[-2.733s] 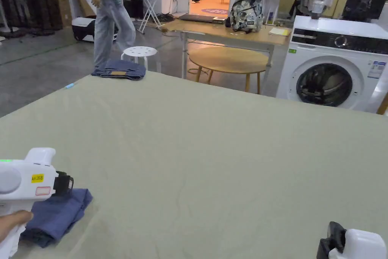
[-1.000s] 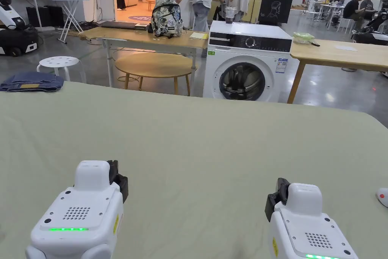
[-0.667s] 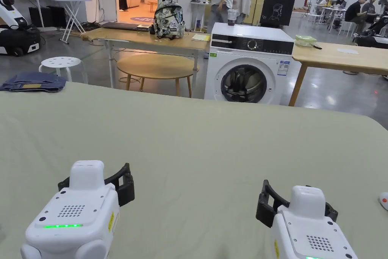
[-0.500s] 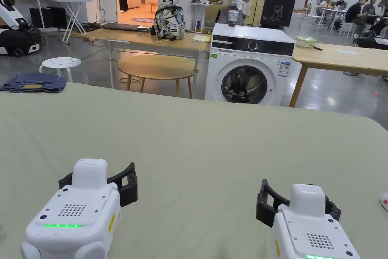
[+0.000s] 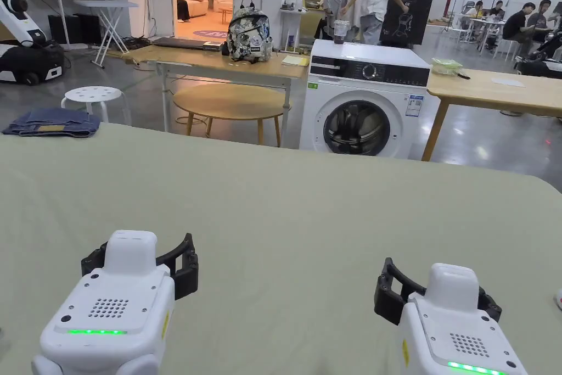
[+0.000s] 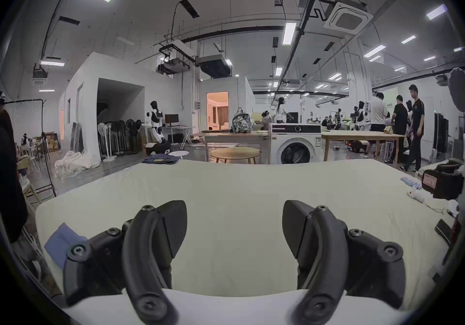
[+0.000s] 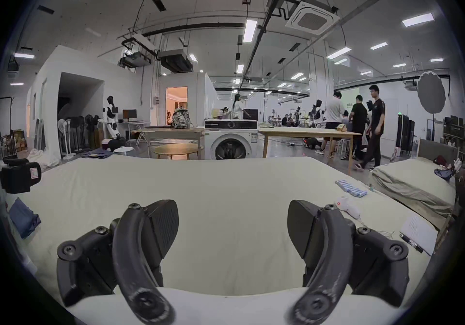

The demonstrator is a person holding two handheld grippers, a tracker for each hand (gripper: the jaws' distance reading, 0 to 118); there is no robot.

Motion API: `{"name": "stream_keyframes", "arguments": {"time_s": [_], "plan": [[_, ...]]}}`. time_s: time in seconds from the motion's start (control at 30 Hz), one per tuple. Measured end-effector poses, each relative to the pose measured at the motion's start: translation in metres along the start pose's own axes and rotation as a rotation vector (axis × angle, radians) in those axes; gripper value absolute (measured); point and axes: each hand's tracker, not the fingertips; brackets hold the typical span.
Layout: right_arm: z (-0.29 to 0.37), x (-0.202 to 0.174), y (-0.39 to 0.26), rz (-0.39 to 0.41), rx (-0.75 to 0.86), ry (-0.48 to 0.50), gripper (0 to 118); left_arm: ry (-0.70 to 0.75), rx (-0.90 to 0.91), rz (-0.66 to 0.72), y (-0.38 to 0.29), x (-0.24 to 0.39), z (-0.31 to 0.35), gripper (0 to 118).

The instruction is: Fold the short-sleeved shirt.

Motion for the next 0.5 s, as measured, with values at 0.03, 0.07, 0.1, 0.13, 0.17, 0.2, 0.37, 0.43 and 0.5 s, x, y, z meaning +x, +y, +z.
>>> {"name": "stream_keyframes", "arguments": {"time_s": [0.03, 0.07, 0.1, 0.13, 0.17, 0.2, 0.37, 0.43, 0.5], "plan": [[-0.001, 0.002, 0.001, -0.006, -0.004, 0.017, 92, -0.004, -0.005, 0.003, -0.001, 0.0, -0.002, 79], [-0.001, 0.004, 0.001, -0.017, -0.007, 0.047, 92, -0.012, -0.008, 0.005, -0.001, 0.0, -0.003, 79], [-0.001, 0.005, 0.002, -0.026, -0.005, 0.07, 92, -0.016, -0.008, 0.003, 0.0, 0.0, -0.003, 79], [-0.002, 0.005, 0.002, -0.03, -0.004, 0.084, 92, -0.021, -0.007, -0.002, 0.0, 0.001, -0.003, 79], [-0.002, 0.005, 0.003, -0.032, -0.006, 0.091, 92, -0.025, -0.008, -0.005, 0.0, 0.001, -0.003, 79], [-0.002, 0.003, 0.004, -0.033, -0.008, 0.092, 92, -0.03, -0.009, -0.007, 0.0, 0.003, -0.003, 79], [-0.008, -0.005, 0.012, -0.027, -0.07, 0.067, 92, -0.066, -0.007, -0.015, 0.002, 0.009, -0.003, 79], [-0.008, -0.007, 0.012, -0.021, -0.074, 0.065, 92, -0.075, -0.006, -0.011, 0.002, 0.01, -0.003, 79], [-0.007, -0.008, 0.012, -0.029, -0.077, 0.059, 92, -0.102, -0.009, 0.022, 0.002, 0.01, -0.003, 79]]}}
